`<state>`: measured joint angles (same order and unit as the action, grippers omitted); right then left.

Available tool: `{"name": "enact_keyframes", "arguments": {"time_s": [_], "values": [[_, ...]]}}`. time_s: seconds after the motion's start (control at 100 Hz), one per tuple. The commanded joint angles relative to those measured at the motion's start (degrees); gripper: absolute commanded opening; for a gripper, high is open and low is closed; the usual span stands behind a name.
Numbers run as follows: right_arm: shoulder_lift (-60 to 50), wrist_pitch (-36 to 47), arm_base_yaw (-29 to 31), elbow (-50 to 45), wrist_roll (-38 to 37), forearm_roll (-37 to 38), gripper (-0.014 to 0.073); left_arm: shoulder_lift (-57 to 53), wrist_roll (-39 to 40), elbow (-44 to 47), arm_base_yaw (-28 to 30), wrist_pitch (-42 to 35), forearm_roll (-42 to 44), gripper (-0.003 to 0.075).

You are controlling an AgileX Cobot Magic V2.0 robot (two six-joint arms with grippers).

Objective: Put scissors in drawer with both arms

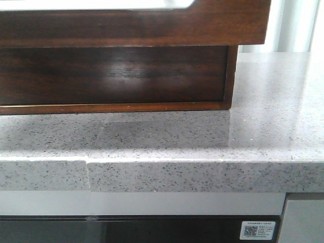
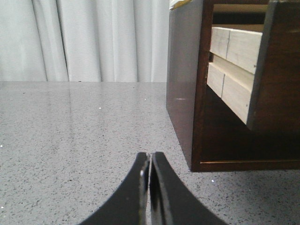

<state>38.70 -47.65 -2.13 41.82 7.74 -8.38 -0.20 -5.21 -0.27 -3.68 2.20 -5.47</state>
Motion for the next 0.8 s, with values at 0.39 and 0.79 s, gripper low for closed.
{"name": "enact_keyframes", "arguments": {"time_s": [0.39, 0.79], "values": [[-32.2, 32.2, 0.4, -25.7, 0.5, 4.0, -0.0069, -1.8, 0.7, 2.0, 0.1, -4.7, 0.0, -0.002], [-40.4, 48.9, 0.4, -43.4, 0.1, 3.9, -0.0069, -1.8, 0.7, 2.0, 0.1, -4.7, 0.0, -0.002]]}}
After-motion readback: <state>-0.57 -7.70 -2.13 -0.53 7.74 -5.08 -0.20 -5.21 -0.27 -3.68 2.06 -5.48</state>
